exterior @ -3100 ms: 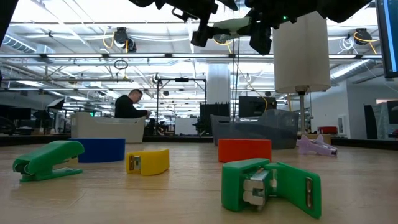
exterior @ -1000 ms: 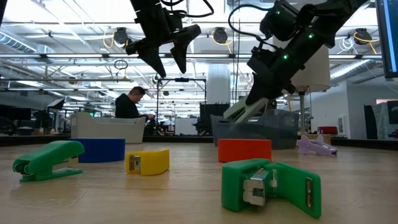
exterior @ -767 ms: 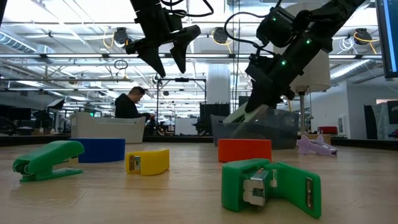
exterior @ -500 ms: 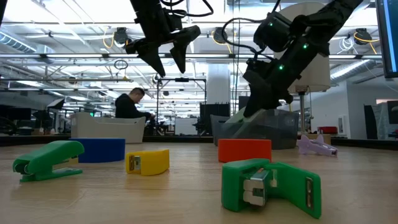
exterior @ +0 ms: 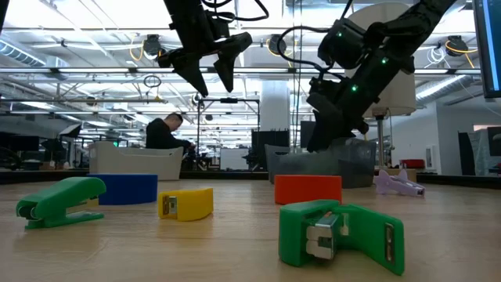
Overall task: Pick and place Stapler, Stapler remover, tape
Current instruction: Put the large green stapler into the black bin, then put the top left green small stapler into the black bin
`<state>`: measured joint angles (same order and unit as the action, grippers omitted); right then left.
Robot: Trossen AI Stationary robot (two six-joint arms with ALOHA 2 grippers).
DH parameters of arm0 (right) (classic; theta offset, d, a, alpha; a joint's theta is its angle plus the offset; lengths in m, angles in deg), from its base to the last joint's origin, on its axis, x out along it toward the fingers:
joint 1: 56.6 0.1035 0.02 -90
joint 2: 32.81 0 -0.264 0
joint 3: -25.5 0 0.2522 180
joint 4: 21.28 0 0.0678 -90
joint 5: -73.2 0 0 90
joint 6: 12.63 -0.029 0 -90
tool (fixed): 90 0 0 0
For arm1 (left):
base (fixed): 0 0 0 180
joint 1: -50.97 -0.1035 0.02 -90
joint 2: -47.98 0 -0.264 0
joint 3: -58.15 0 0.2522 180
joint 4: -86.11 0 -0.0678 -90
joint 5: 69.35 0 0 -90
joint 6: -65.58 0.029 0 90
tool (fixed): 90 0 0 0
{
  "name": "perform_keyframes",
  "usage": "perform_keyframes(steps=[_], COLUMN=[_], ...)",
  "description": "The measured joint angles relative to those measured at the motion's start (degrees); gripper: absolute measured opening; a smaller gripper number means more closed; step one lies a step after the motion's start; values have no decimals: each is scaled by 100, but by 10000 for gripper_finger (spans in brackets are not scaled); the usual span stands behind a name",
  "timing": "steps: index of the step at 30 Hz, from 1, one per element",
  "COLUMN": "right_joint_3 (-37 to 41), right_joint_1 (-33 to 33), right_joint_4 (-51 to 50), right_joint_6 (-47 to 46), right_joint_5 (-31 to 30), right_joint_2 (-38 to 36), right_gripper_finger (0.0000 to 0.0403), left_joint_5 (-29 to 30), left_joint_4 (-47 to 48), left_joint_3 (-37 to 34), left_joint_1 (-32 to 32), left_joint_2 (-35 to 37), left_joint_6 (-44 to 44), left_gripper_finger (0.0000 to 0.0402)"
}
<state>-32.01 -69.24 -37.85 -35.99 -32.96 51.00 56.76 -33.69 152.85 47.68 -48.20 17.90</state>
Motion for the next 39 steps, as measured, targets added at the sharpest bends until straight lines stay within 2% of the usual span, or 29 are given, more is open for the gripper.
perform_keyframes(steps=[6,10,14,17,23,26,32,35,39], right_joint_3=[0,4,4,4,28,244,813,1055,1315], right_joint_1=[0,0,0,-2,3,76,460,621,806], right_joint_4=[-5,48,43,8,-309,-363,-137,-114,-116], right_joint_6=[21,363,853,1083,833,698,328,32,-170], right_joint_5=[-1,2,20,334,732,729,739,740,744], right_joint_2=[-5,-248,-791,-1304,-2244,-2690,-3597,-3999,-4421], right_gripper_finger=[179,190,189,181,148,120,60,35,11], left_joint_5=[0,0,2,0,-59,-462,-1891,-2299,-2509], left_joint_4=[2,0,1,0,0,4,63,208,498], left_joint_3=[0,0,0,0,0,0,0,0,0], left_joint_1=[0,10,74,173,534,748,1166,1389,1739], left_joint_2=[0,0,0,-2,-2,-2,-2,-2,-2], left_joint_6=[-2,-2,-2,71,490,845,1621,1566,1124], left_gripper_finger=[285,285,285,285,285,285,285,285,285])
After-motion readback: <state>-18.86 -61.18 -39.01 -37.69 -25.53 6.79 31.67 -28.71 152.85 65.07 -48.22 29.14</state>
